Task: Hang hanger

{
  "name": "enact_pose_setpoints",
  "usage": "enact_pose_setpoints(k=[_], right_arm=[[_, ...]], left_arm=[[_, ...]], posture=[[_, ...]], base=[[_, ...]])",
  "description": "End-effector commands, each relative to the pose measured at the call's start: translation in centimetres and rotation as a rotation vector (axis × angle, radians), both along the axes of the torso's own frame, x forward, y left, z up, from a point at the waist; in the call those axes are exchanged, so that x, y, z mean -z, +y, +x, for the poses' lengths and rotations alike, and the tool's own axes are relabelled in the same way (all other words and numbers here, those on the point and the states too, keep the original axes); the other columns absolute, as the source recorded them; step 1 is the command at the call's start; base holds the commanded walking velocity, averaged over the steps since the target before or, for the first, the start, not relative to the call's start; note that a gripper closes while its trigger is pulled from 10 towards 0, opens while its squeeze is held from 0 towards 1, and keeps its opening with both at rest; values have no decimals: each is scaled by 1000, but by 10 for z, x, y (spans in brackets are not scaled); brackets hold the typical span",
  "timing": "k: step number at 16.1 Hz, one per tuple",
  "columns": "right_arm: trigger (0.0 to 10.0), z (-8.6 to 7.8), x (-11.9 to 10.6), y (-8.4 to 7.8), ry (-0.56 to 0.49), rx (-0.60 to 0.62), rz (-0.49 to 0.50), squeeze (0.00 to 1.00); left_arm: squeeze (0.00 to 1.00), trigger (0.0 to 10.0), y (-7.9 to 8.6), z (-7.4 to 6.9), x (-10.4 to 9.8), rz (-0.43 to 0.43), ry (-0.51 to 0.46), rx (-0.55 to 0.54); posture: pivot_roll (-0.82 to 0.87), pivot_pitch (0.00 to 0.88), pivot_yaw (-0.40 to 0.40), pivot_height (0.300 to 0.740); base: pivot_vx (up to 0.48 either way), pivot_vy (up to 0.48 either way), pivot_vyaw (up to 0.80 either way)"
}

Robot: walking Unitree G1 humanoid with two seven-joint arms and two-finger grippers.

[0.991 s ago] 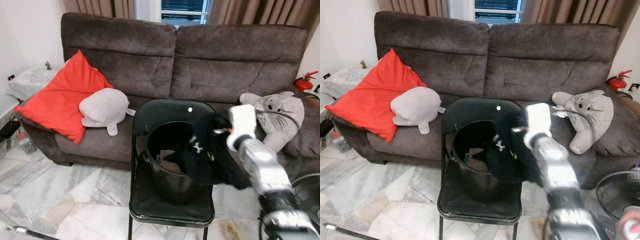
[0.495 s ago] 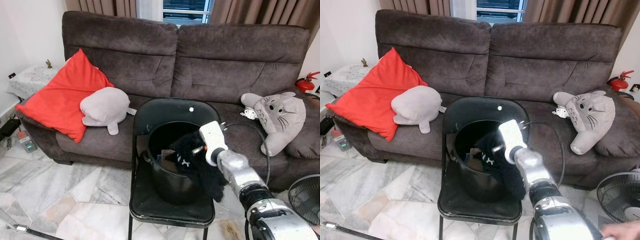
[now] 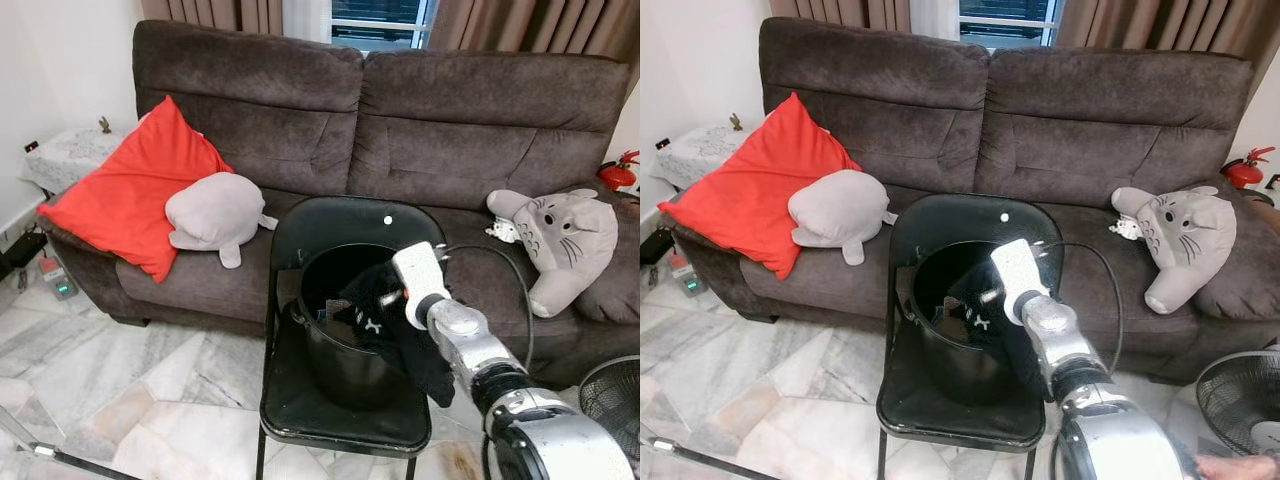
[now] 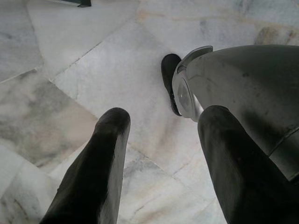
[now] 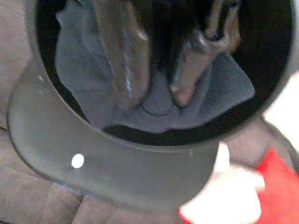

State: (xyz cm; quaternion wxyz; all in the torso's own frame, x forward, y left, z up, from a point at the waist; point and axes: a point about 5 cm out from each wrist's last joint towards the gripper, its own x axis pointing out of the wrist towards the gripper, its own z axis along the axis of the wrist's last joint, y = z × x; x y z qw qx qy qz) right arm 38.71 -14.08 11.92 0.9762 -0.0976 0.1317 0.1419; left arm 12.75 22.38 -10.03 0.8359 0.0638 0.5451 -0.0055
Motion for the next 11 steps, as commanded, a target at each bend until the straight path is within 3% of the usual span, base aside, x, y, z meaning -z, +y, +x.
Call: enact_pose_setpoints(k=[1, 4, 11], right_arm=[[0, 8, -18, -5, -68, 69, 35, 0], [0, 13, -29, -9, -100, 123, 39, 0], [0, 11, -19, -13, -42, 186, 38, 0]], left_arm=[[0, 10000, 5, -5, 1, 6, 18, -14], [0, 10000, 6, -6, 1, 9, 20, -14], [0, 10000, 9, -9, 1, 18, 25, -27]], posture=[[93, 0, -37, 740], [111, 0, -43, 740], [162, 0, -53, 740]], base=[[0, 0, 0], [0, 0, 0], [0, 0, 0]])
